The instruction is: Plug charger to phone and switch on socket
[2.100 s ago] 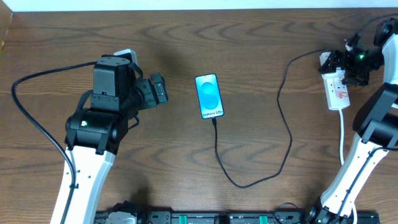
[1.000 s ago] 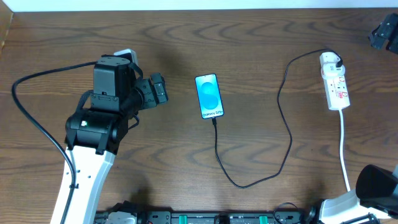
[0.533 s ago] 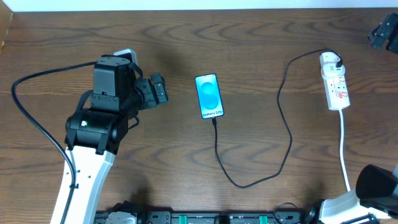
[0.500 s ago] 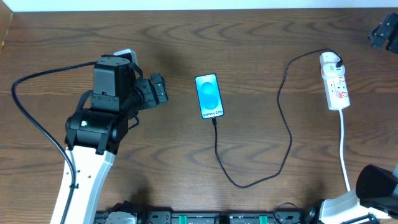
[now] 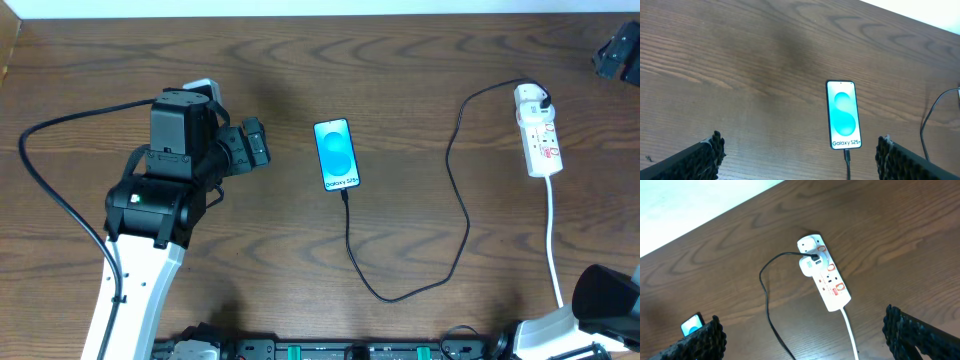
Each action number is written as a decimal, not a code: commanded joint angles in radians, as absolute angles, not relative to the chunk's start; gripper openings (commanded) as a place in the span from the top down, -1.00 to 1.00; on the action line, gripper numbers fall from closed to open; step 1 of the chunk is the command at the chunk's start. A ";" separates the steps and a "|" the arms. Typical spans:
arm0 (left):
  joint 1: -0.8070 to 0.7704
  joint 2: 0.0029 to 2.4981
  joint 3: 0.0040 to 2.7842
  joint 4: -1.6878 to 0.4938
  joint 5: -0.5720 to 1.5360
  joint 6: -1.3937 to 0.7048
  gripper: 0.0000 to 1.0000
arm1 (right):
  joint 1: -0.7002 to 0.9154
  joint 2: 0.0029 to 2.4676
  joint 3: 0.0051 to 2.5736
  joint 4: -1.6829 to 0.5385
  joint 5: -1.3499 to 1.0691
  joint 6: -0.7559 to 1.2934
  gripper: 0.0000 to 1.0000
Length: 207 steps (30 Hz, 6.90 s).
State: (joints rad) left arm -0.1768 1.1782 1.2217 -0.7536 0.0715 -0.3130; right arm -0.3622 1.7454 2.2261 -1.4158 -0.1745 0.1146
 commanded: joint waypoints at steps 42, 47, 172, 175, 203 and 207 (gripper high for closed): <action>-0.171 0.095 0.004 0.397 -0.011 -0.299 -0.96 | -0.358 1.750 2.231 -1.414 -0.163 0.126 -0.99; -0.171 0.054 0.004 0.208 -0.119 -0.299 -0.95 | -0.358 1.750 2.231 -1.414 -0.163 0.126 -0.98; 0.006 0.004 0.004 -0.065 0.067 -0.086 -0.96 | -0.006 1.357 1.770 -0.925 0.094 0.127 -0.98; 0.006 0.004 0.004 -0.065 0.067 -0.086 -0.96 | -0.004 1.248 1.533 -0.772 0.094 0.127 -0.99; 0.006 0.004 0.004 -0.065 0.067 -0.086 -0.96 | -0.005 0.432 0.094 0.307 0.095 0.276 -0.99; 0.006 0.004 0.004 -0.065 0.067 -0.086 -0.96 | -0.005 0.302 0.004 0.305 0.095 0.265 -0.98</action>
